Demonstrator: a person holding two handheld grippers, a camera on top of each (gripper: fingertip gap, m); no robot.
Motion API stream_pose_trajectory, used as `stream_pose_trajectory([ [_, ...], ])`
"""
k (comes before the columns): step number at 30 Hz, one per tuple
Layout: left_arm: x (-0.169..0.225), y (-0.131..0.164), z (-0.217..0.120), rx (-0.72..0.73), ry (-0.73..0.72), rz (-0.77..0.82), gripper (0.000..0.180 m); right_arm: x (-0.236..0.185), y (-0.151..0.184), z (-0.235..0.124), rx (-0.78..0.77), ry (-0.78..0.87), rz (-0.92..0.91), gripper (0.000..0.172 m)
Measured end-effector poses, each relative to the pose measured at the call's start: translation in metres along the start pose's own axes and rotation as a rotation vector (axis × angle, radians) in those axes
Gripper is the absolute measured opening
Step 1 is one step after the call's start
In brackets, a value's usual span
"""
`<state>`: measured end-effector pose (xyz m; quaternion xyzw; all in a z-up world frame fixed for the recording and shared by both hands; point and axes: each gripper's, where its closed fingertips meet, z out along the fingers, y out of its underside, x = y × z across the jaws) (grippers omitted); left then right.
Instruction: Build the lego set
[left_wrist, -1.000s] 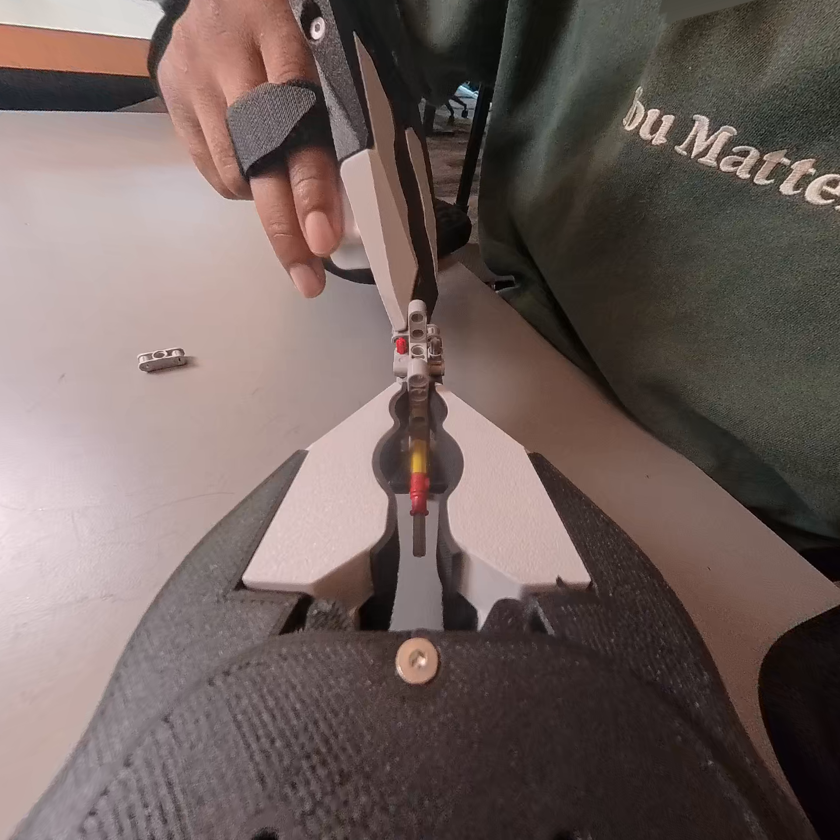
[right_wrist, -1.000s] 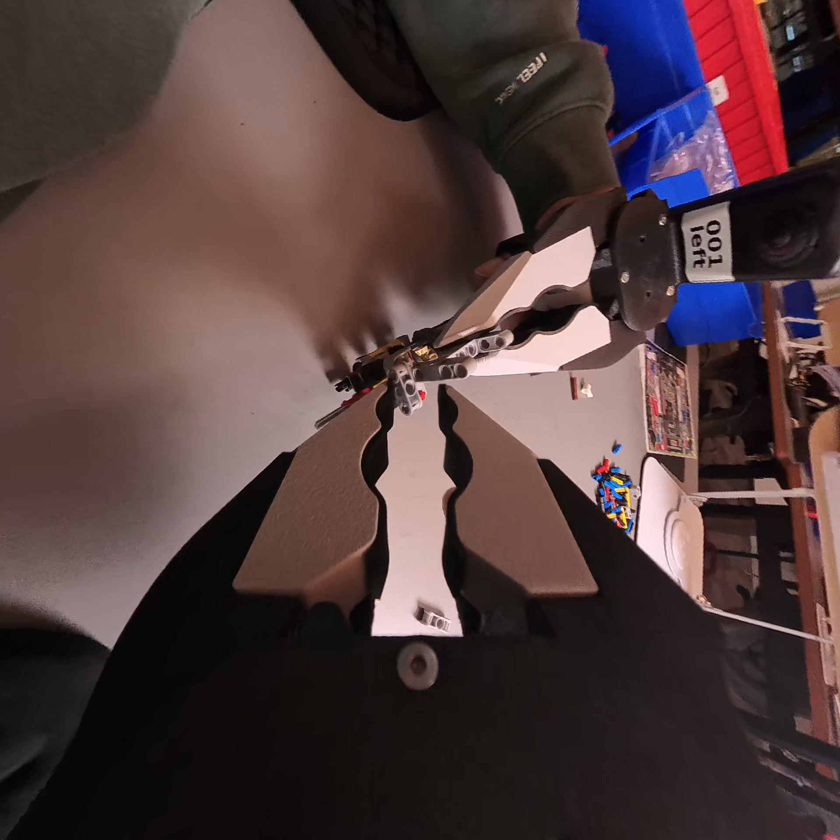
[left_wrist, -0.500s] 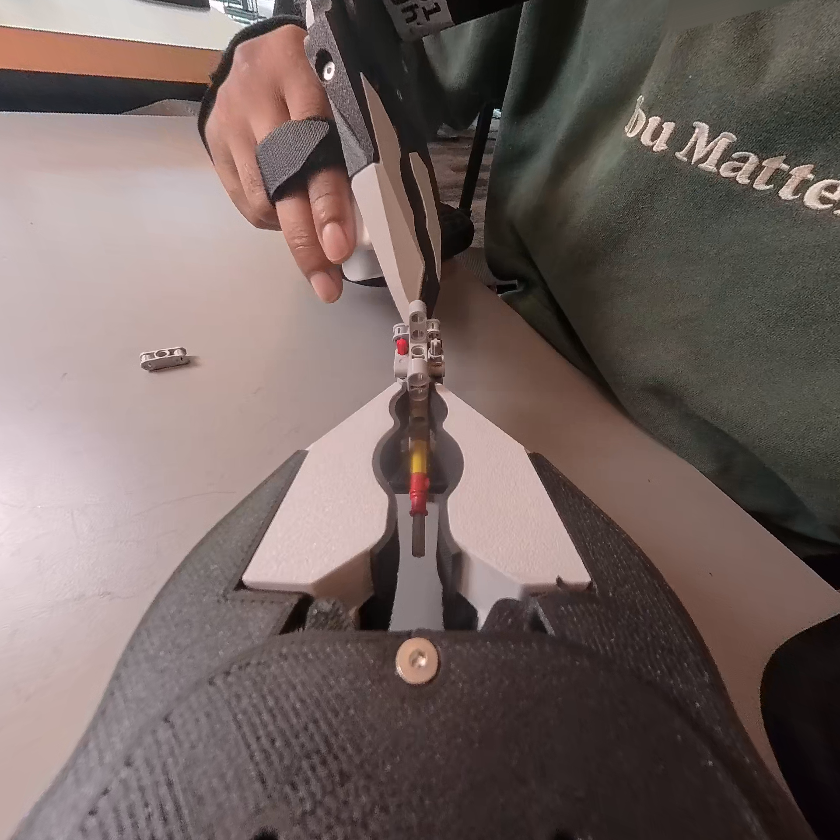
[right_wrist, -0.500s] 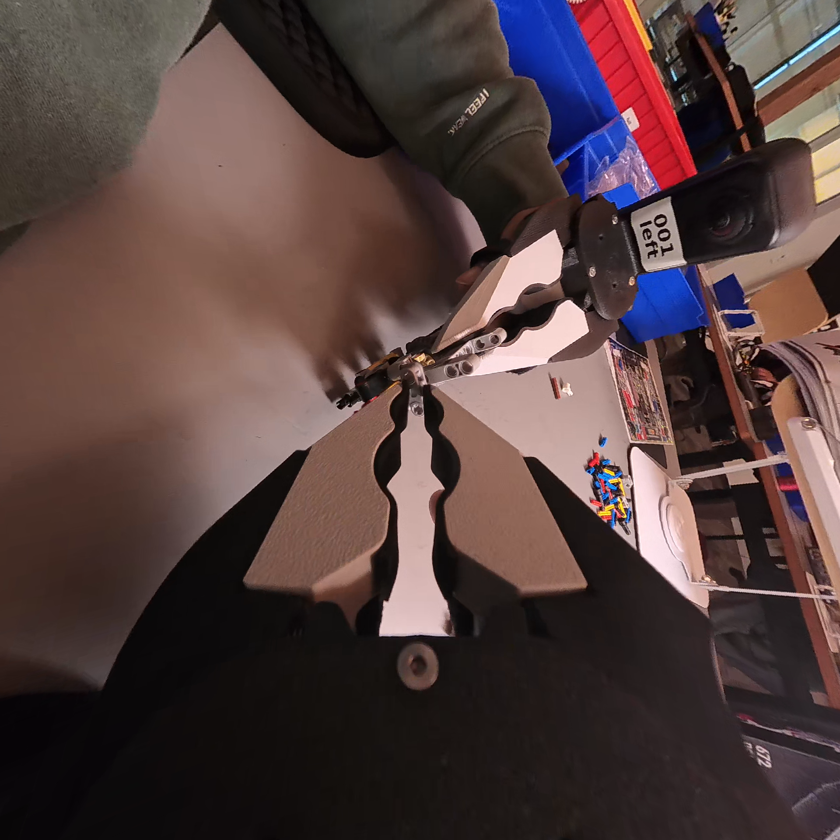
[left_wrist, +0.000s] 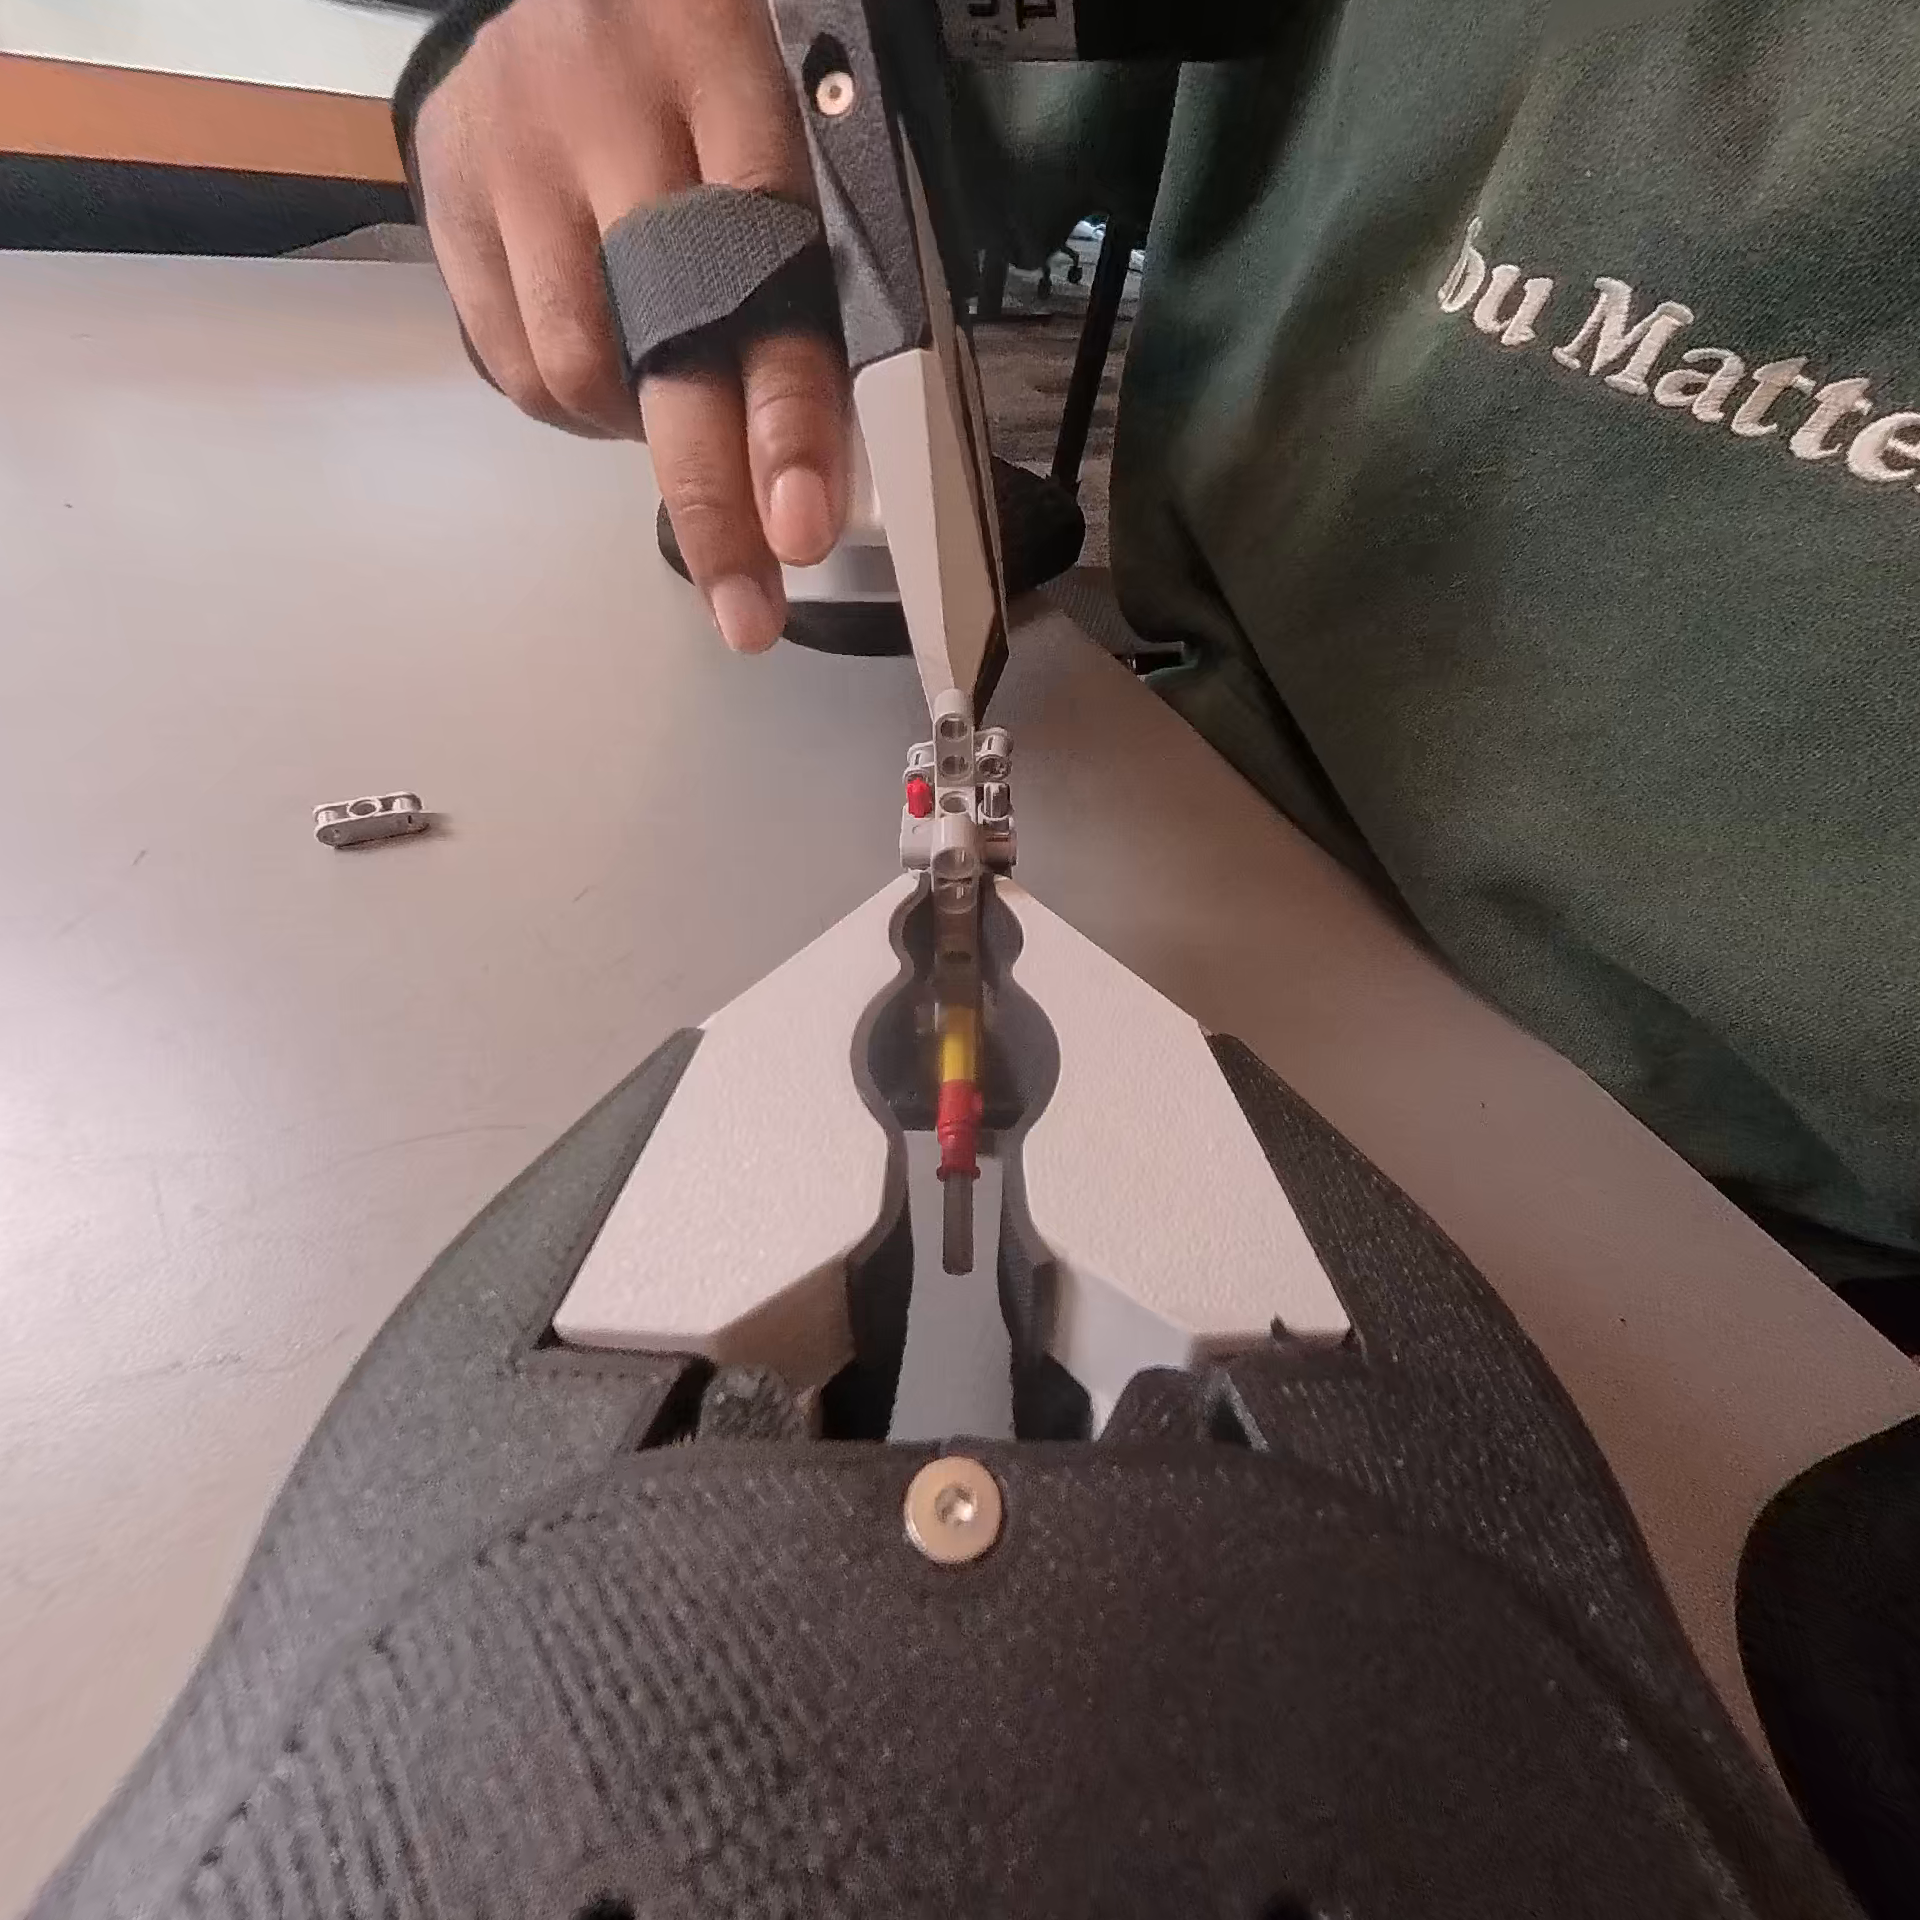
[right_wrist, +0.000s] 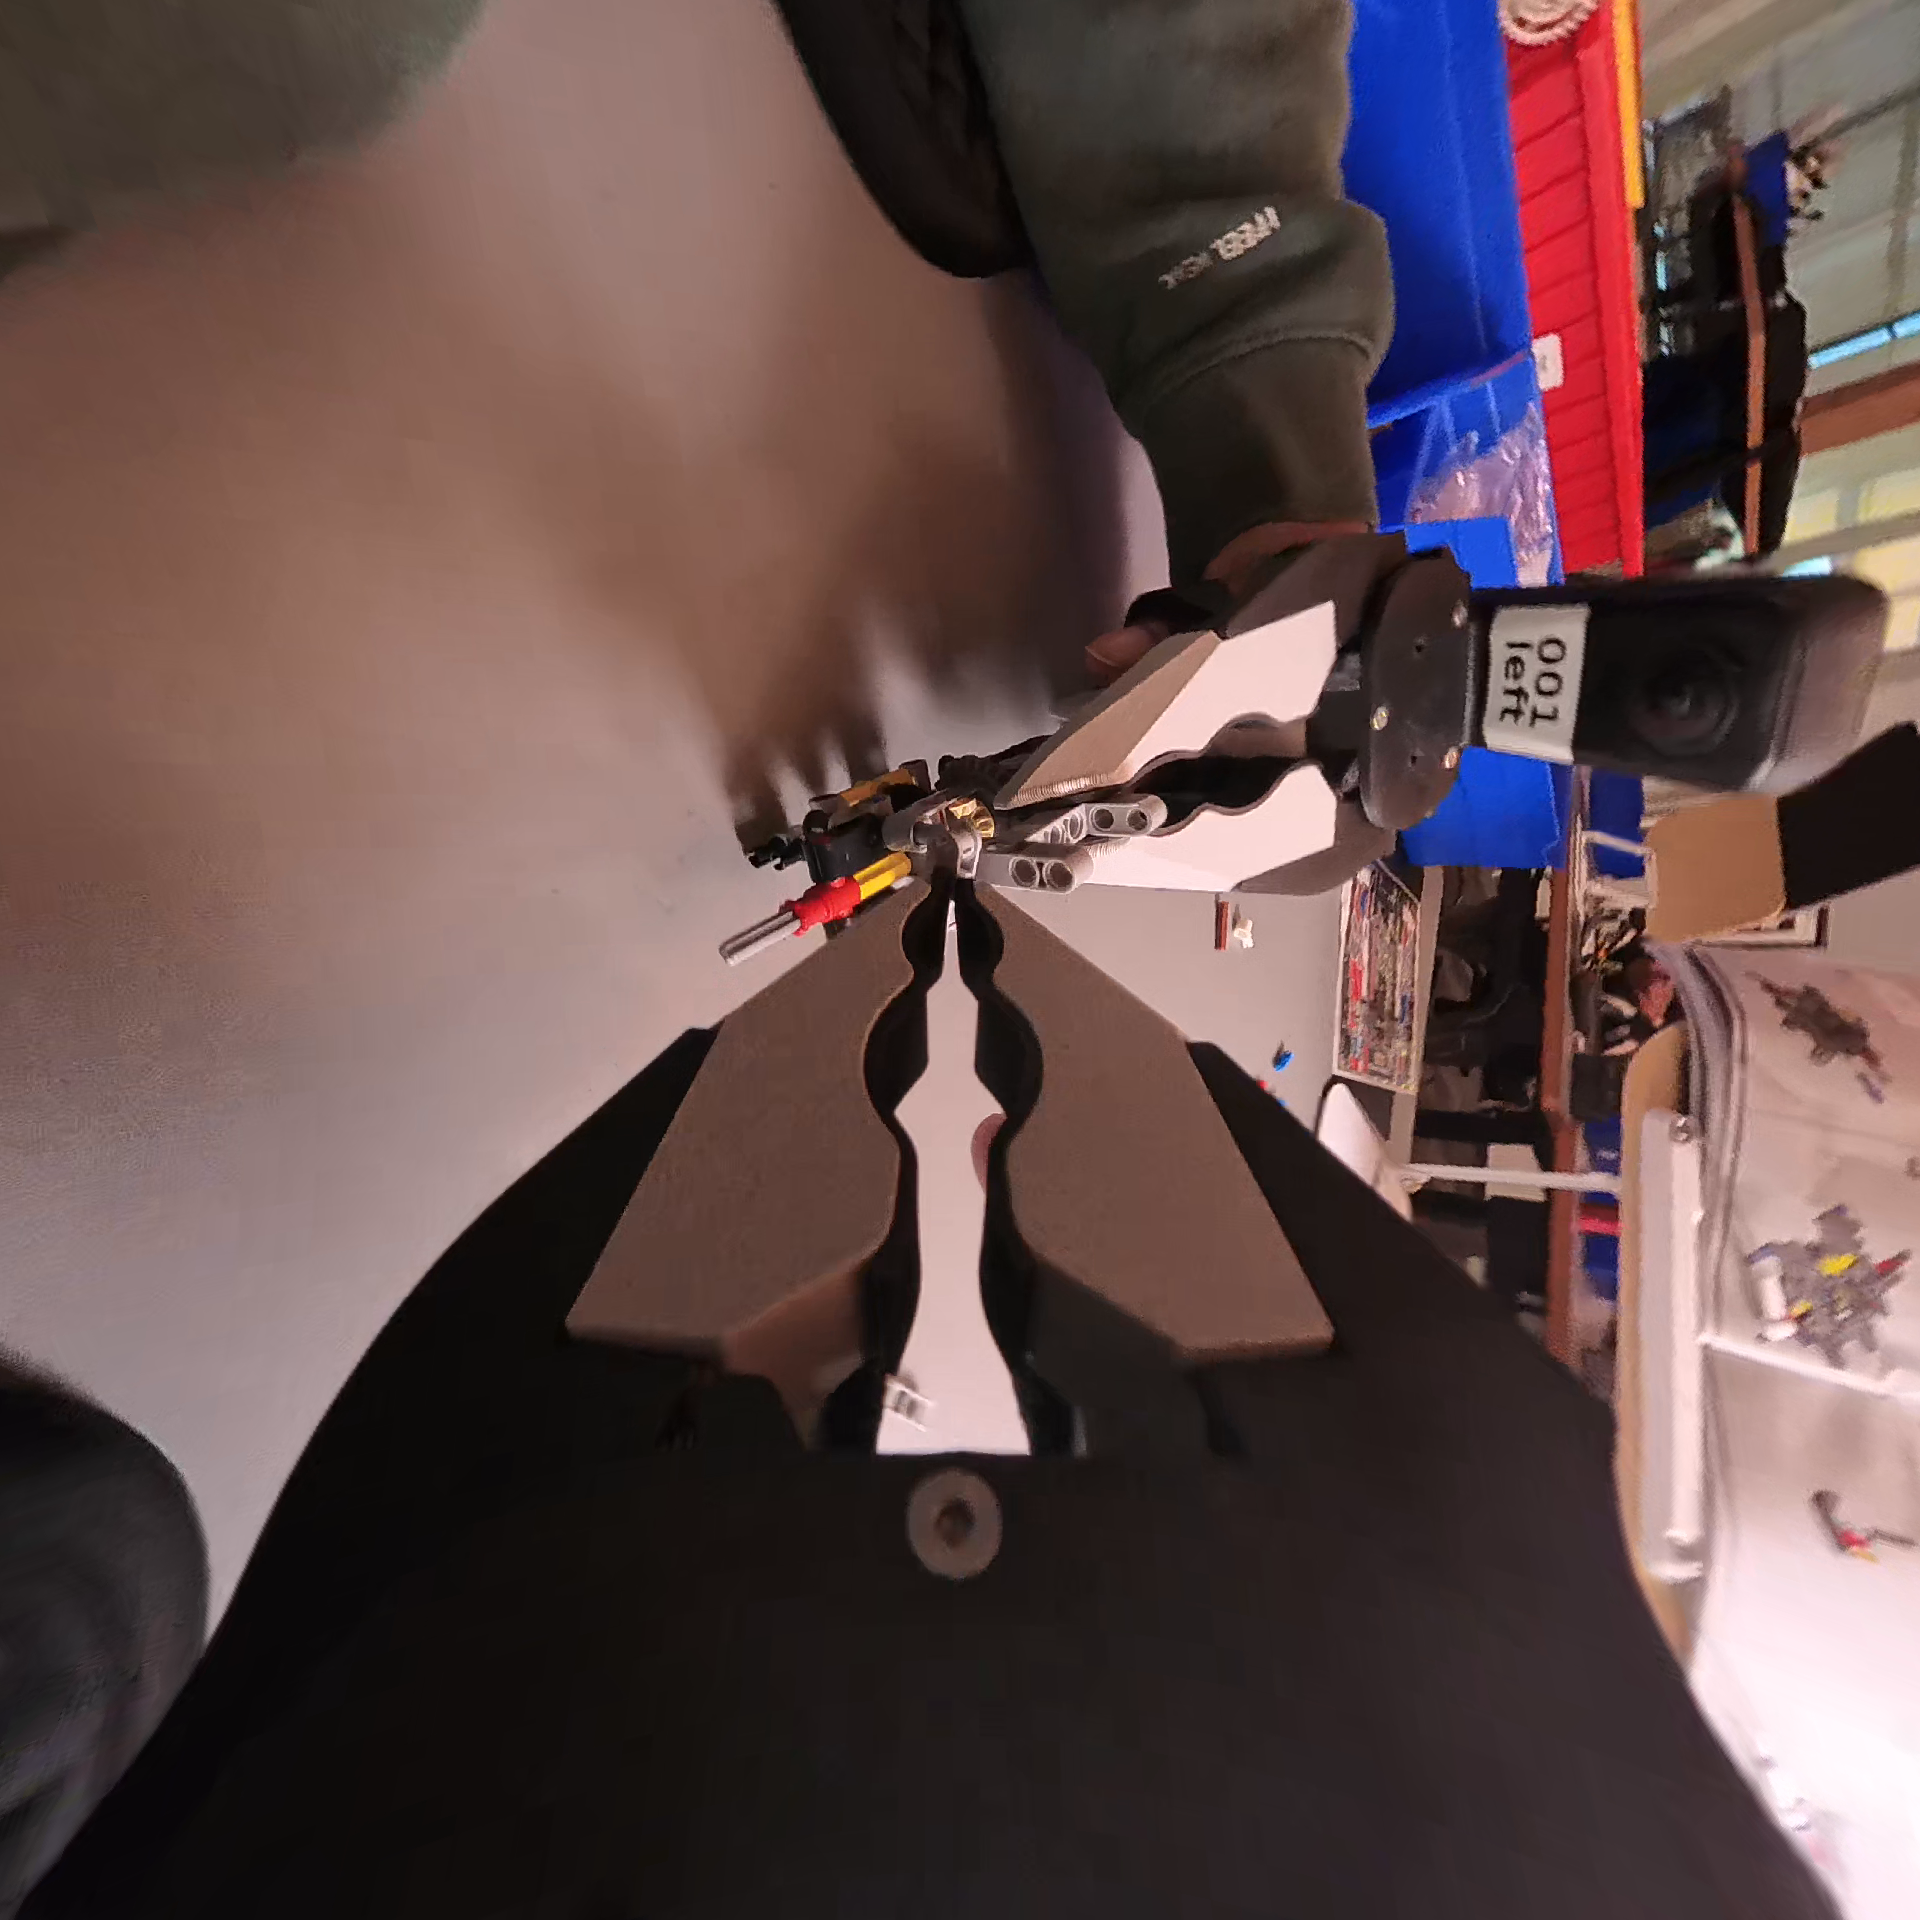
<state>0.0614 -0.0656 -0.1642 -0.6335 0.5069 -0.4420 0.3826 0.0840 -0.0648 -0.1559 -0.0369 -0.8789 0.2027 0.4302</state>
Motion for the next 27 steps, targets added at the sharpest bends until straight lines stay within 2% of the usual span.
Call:
stream_pose_trajectory([
  [7,0.0006,-0.0003,0.0018,-0.006,0.007,-0.004,0.006,0.0017,-0.0004,0.001,-0.108,-0.148,-0.319,0.0],
  [11,0.0011,-0.0003,0.0025,-0.018,0.004,0.0,0.006,0.0007,-0.0015,0.0006,-0.131,-0.245,-0.366,0.0],
  [19,-0.0002,0.0003,0.001,-0.032,-0.013,-0.003,0.006,0.0002,-0.0018,0.0021,-0.147,-0.341,-0.337,0.0],
  [27,0.0002,0.0003,0.0012,-0.039,-0.026,-0.001,0.006,0.0003,-0.0003,0.0043,-0.144,-0.342,-0.245,0.004],
])
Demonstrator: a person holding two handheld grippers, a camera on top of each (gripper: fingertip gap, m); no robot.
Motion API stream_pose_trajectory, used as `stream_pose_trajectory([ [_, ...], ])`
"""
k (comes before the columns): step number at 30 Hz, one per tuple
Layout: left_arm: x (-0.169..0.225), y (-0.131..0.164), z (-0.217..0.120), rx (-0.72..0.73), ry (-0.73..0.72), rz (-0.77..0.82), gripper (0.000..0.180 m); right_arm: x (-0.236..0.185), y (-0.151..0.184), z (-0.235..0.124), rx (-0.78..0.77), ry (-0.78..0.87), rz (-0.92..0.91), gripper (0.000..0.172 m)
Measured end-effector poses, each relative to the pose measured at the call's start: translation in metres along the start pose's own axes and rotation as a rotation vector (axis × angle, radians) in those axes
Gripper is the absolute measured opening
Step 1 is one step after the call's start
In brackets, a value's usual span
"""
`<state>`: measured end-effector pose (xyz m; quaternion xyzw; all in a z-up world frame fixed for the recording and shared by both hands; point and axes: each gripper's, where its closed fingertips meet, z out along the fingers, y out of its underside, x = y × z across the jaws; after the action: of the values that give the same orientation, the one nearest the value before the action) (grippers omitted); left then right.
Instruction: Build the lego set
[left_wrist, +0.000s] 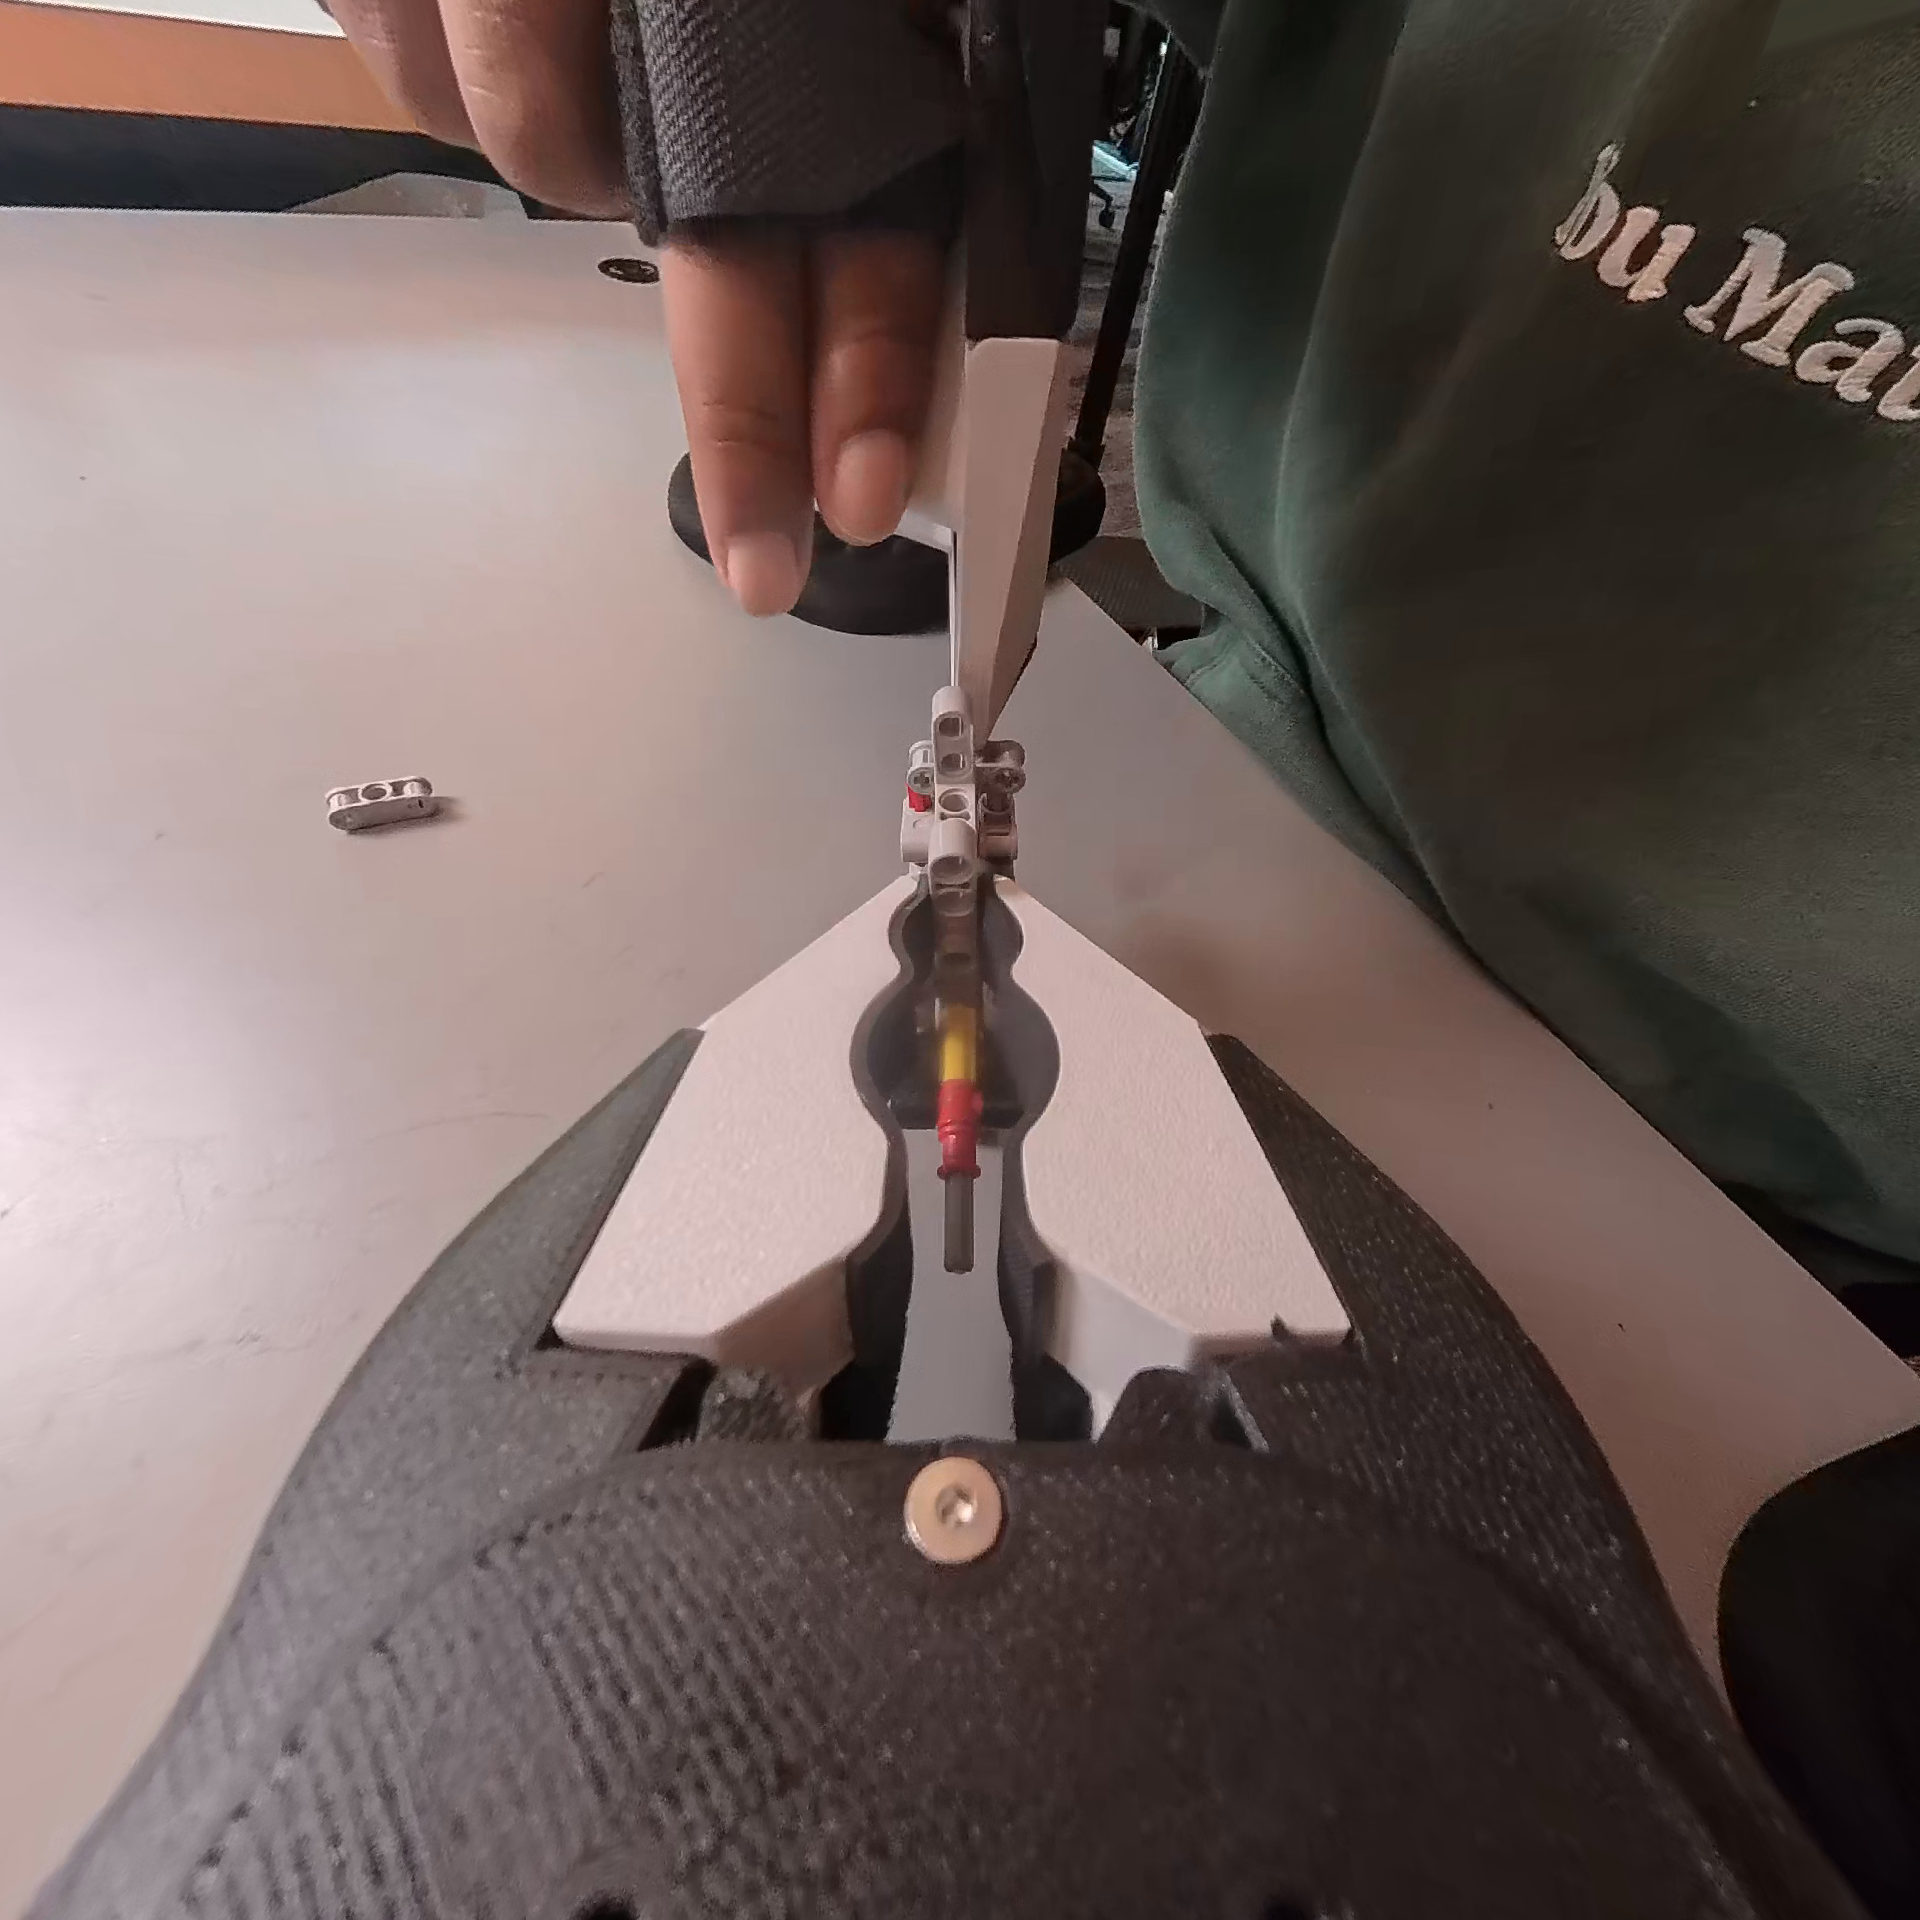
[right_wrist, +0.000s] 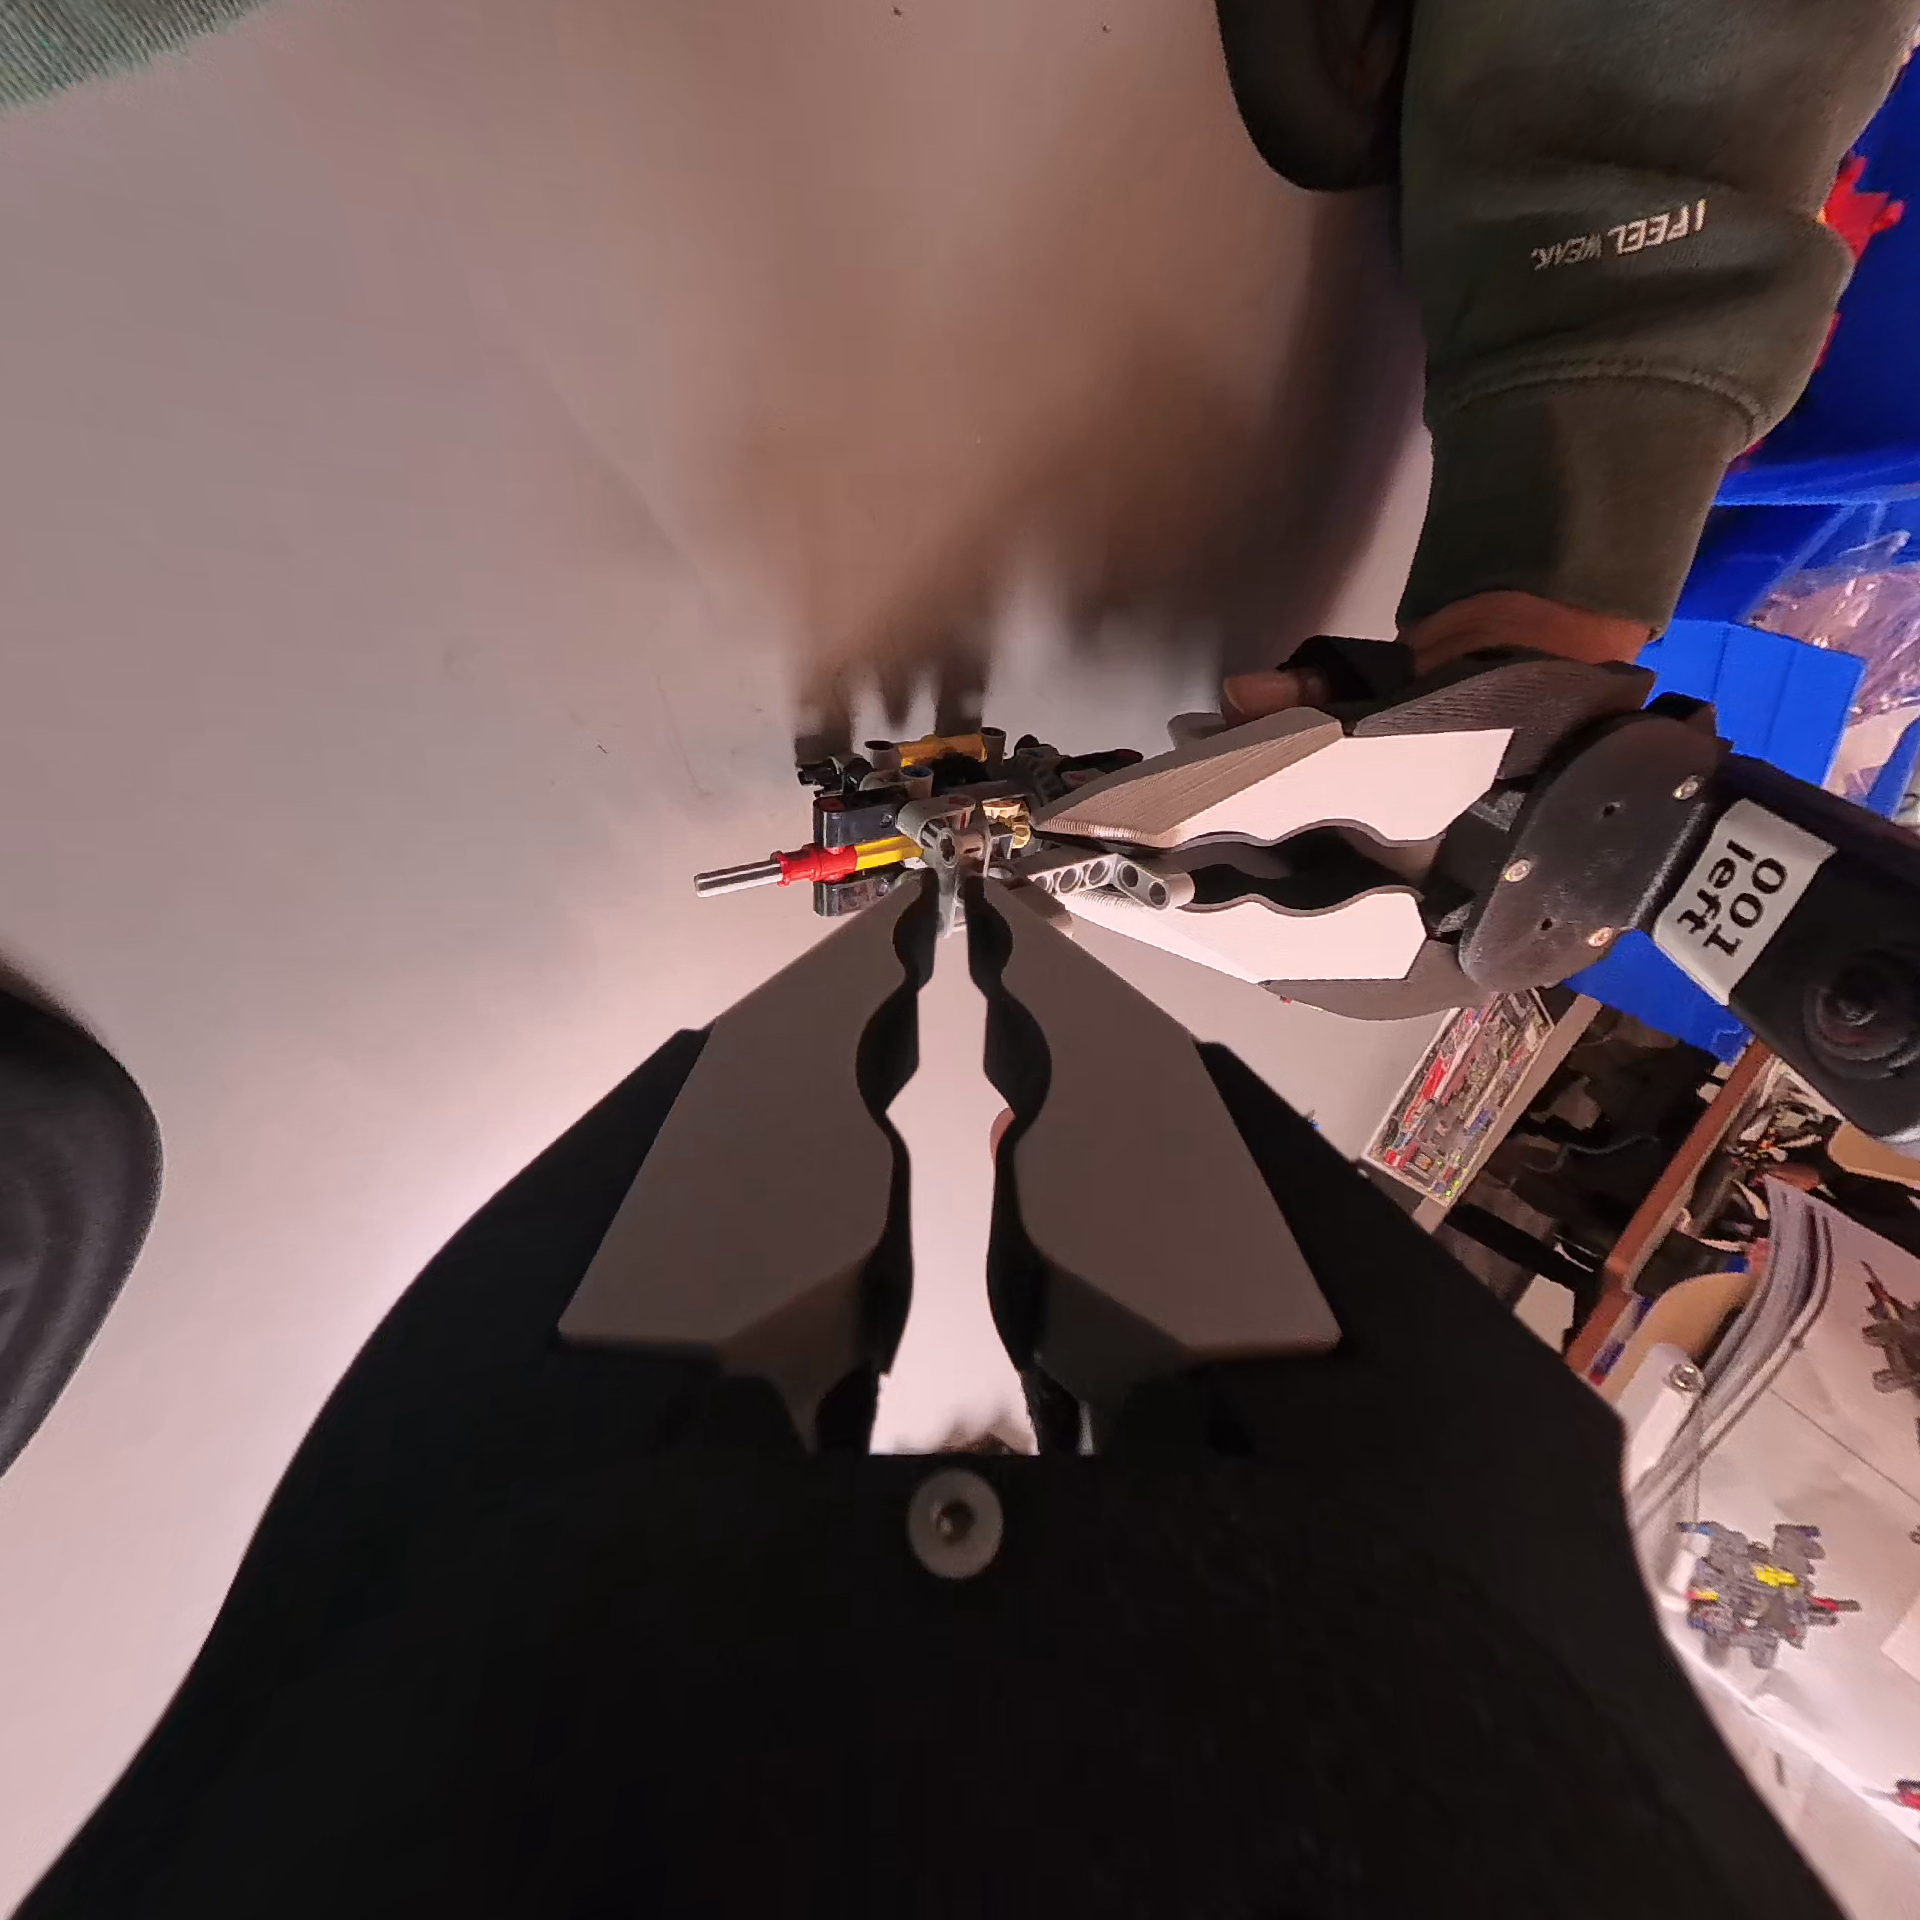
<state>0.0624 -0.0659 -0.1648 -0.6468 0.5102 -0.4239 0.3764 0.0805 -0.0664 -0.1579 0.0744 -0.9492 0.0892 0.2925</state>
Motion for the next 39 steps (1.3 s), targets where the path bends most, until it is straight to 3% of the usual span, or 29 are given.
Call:
stream_pose_trajectory([
  [6,0.0,0.0,0.0,0.001,-0.005,0.001,0.006,0.0,0.001,0.0,0.024,0.033,0.071,0.01],
  [9,-0.001,0.0,-0.001,0.004,-0.016,0.001,0.006,0.002,0.002,-0.006,0.056,0.061,0.197,0.017],
  [11,-0.004,0.0,-0.002,0.008,-0.043,0.006,0.006,0.004,0.004,-0.012,0.108,0.104,0.396,0.024],
  [16,-0.021,-0.002,-0.007,0.015,-0.183,0.036,0.006,0.0,0.029,-0.014,0.311,0.286,1.133,0.042],
  [19,-0.029,-0.004,-0.006,0.026,-0.24,0.038,0.006,-0.002,0.039,-0.015,0.424,0.423,1.343,0.044],
  [23,-0.032,-0.006,-0.003,0.046,-0.271,0.04,0.006,0.003,0.039,-0.013,0.483,0.486,1.335,0.042],
  [27,-0.033,-0.006,-0.003,0.051,-0.298,0.051,0.006,0.004,0.039,-0.003,0.515,0.411,1.343,0.037],
  [39,-0.035,-0.007,-0.003,0.059,-0.321,0.036,0.006,0.005,0.043,-0.005,0.542,0.425,1.346,0.022],
])
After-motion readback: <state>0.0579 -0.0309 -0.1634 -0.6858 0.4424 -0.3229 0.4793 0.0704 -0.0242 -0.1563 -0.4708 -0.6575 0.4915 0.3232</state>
